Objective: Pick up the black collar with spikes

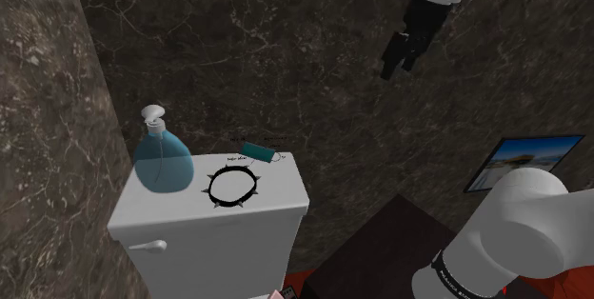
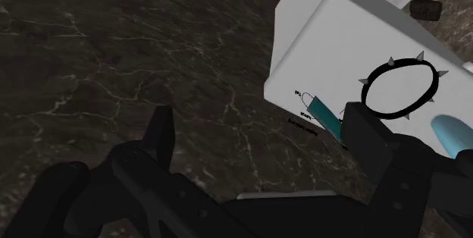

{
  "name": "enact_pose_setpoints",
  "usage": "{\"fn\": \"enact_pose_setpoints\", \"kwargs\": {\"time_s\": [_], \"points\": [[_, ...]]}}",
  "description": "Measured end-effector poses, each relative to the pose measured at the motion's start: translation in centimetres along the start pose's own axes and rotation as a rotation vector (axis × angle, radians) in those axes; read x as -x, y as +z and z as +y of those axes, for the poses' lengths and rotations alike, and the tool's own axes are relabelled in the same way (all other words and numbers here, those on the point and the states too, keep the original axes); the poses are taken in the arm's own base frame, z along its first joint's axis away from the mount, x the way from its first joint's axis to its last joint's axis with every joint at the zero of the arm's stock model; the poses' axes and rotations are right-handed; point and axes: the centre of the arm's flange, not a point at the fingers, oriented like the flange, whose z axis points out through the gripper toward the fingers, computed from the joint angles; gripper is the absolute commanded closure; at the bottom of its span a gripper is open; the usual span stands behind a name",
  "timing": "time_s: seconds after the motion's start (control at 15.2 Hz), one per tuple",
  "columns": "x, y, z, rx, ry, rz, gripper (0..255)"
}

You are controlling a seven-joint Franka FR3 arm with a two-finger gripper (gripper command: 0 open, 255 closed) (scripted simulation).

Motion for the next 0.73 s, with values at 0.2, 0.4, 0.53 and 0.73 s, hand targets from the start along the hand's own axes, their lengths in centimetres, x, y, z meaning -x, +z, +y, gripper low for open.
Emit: {"fn": "enact_pose_setpoints", "kwargs": {"time_s": [0.2,0.4,0.53,0.73], "points": [[-0.7,1.0,-0.8,-0.002,-0.002,-0.003,0],[-2.1,4.0,-2.3,-0.007,-0.005,-0.009,0],[-3.1,5.6,-4.0,-0.011,-0.008,-0.014,0],[-4.7,8.7,-6.0,-0.016,-0.011,-0.020,0]]}}
